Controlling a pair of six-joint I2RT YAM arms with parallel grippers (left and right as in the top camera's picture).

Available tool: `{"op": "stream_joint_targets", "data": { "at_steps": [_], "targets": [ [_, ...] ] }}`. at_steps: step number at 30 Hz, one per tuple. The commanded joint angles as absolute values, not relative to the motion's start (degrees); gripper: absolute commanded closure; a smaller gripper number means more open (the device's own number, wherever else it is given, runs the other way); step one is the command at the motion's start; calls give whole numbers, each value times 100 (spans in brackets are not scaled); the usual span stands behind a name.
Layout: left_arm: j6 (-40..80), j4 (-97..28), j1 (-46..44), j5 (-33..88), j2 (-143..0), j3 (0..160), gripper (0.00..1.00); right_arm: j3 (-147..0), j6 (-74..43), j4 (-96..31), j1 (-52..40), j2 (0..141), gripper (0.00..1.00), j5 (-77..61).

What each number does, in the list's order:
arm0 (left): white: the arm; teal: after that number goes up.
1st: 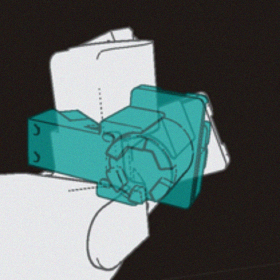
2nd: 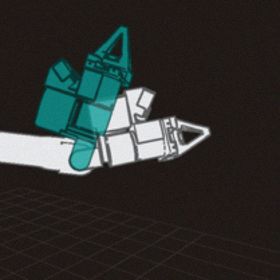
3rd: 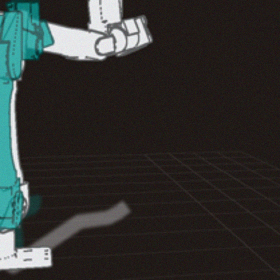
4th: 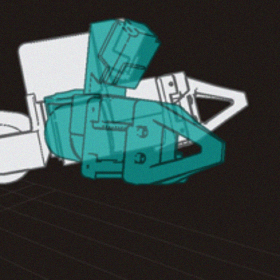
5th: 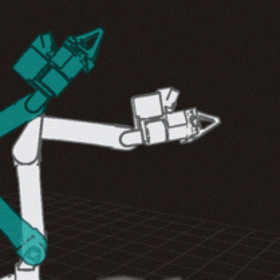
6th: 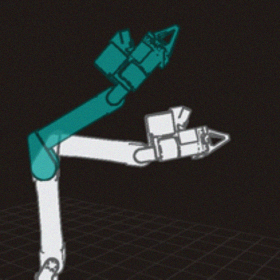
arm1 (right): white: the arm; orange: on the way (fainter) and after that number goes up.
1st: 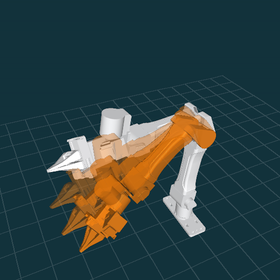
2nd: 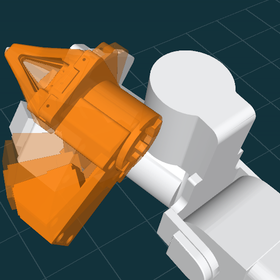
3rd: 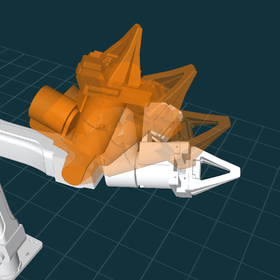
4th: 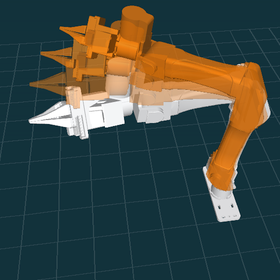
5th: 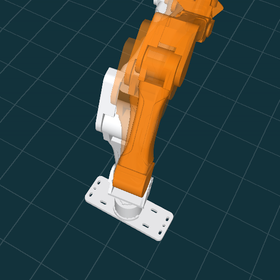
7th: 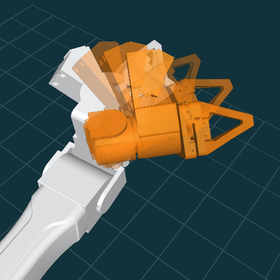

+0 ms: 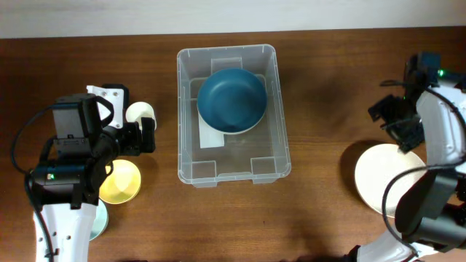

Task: Pack container
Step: 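Move the right gripper to the second cream bowl's rim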

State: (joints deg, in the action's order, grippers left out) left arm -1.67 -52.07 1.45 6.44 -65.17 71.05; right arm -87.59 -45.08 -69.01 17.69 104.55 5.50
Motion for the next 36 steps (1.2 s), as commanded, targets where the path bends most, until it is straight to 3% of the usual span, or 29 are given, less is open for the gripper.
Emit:
{"op": "stream_joint_targets", "data": {
  "at_steps": [1, 12, 23, 36],
  "targets": [
    [-128, -5190, 154, 622, -6532, 7216, 0, -8180, -4740, -6469, 1791, 10541, 8, 515],
    [-126, -5190, 154, 622, -6532, 7216, 0, -6967, -4748, -4943, 1785, 10549, 11, 515],
    [-128, -5190, 154, 620, -6532, 7216, 0, -6361, -4746, -4198, 1787, 10549, 14, 631],
    [-128, -5190, 154, 622, -6532, 7216, 0, -6132, -4746, -4189, 1785, 10549, 48, 668]
  ]
}}
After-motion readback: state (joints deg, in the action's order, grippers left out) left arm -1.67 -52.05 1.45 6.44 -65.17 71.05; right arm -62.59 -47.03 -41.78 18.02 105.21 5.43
